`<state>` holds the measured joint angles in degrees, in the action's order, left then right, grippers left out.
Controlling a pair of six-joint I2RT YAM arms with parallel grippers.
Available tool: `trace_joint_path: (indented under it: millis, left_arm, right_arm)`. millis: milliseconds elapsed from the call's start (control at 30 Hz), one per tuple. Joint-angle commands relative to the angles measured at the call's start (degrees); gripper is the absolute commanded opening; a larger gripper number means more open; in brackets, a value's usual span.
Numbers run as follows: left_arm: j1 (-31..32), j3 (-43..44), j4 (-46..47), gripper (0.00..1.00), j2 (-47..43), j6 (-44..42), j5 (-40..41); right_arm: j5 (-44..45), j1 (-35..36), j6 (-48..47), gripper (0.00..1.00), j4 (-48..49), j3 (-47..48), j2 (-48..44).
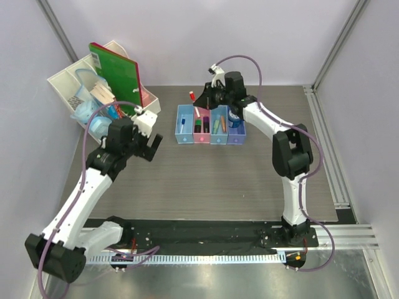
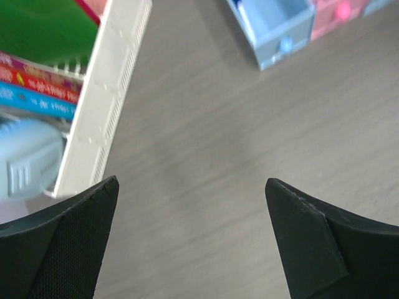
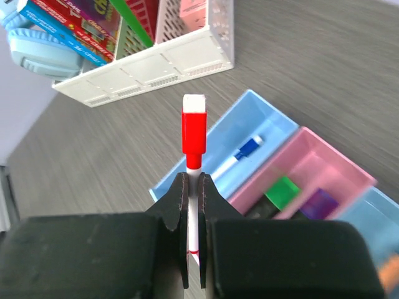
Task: Sort the stationery into containers
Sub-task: Place the pen in the storage box.
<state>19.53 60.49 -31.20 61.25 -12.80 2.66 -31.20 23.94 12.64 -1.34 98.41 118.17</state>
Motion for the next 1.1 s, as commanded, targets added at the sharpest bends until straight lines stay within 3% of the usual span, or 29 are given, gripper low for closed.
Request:
trace_joint_path:
  millis: [0, 267, 700, 833, 1067]
  left_arm:
    - [-1.3, -4.3, -4.2, 1.0, -6.7, -3.7, 1.5]
    - [-6.7, -9.3, -6.2, 1.0, -13.0, -3.3, -4.0]
    - [-7.7, -11.3, -5.4, 1.0, -13.5, -0.8, -6.0]
    - [-7.7, -11.3, -5.1, 1.0, -13.2, -0.7, -5.8]
    - [-7.7, -11.4, -4.8, 1.0, -13.6, 0.1, -5.7]
  right_arm:
    - [-6.4, 1.2, 9.1, 0.01, 4.0, 6.6, 4.6]
    - [-8.1, 2.2, 13.5, 0.01, 9.3, 8.1, 11.5]
    - [-9.1, 2.7, 14.3, 0.02, 7.4, 15.1, 18.9]
    - [-9.6, 2.7, 12.3, 0.18, 6.1, 14.6, 18.5]
    - [-8.4, 2.7, 11.1, 0.25, 5.2, 13.4, 17.5]
